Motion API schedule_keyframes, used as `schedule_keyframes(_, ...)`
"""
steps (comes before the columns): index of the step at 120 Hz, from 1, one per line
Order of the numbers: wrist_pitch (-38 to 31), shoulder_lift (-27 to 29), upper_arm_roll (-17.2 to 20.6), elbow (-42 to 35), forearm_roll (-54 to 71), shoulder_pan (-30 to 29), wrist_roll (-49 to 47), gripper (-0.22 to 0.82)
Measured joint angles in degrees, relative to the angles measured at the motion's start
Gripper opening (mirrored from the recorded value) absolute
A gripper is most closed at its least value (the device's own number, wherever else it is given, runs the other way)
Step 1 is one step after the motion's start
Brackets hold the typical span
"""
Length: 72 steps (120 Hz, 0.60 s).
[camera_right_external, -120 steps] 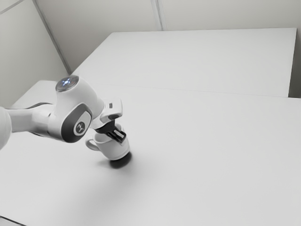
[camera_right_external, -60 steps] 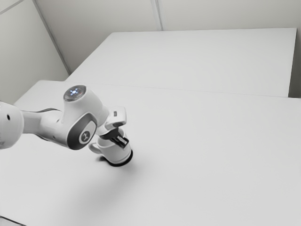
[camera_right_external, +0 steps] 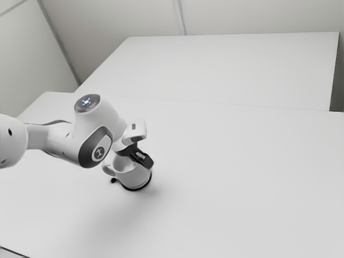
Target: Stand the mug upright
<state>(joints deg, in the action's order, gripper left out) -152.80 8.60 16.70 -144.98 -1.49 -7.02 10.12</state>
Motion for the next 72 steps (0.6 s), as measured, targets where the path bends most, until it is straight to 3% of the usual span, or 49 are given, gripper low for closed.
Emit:
schedule_keyframes(28,14.8,0.5,0.0,14.1,-0.7,0.1,-1.8,0.54)
schedule_keyframes(72,42.7,-4.6,-0.1,36.4,-0.6,0.6,-8.3,0.59)
